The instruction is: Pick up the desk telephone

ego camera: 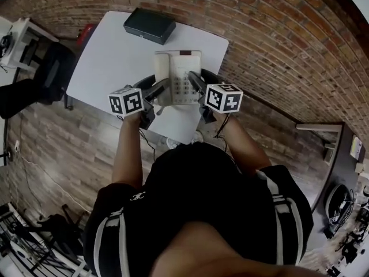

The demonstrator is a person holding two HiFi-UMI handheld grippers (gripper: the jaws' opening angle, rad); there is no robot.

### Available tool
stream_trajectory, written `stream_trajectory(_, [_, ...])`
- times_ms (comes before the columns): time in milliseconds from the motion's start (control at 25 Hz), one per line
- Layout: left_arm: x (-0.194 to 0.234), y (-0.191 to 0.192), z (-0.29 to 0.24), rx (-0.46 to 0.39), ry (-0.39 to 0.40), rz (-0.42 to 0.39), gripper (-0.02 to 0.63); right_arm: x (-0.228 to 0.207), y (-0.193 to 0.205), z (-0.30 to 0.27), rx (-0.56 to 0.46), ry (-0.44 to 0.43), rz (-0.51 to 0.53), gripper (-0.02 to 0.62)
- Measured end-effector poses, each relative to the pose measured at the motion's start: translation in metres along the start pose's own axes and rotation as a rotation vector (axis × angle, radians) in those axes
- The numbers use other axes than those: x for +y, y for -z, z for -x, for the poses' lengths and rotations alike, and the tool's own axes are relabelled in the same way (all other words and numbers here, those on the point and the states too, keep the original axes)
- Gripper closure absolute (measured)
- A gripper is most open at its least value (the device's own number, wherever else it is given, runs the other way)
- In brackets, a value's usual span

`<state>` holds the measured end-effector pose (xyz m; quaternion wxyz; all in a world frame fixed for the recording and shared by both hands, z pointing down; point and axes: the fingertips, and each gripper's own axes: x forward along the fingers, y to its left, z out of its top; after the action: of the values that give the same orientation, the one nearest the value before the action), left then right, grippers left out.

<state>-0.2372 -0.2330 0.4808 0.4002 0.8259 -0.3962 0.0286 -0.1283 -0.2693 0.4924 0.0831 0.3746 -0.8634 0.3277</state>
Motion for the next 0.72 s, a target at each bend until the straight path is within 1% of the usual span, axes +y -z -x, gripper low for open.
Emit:
stream_trajectory(240, [-0.04,-0.039,0.031,-0.129,0.015,-0.095,0.324,0.039,-0.051,0.024,-0.125,-0.045,0.116,0.419])
stream_trajectory(400, [-0.066,-0.062,0.047,-0.207,0.016,-0.161,0.324,0.06,-0.081,0.041,-0.202,-0.073,0.175,0.42])
stream_trajectory(560, [-0.086,-0.081,0.061,-0.269,0.008,-0.235,0.324,0.076,-0.102,0.053,-0.256,-0.097,0.2,0.42])
stream_trajectory(720, [-0.098,-0.086,0.069,-0.288,-0.006,-0.279,0.324,0.085,-0.109,0.06,-0.287,-0.108,0.206,0.42])
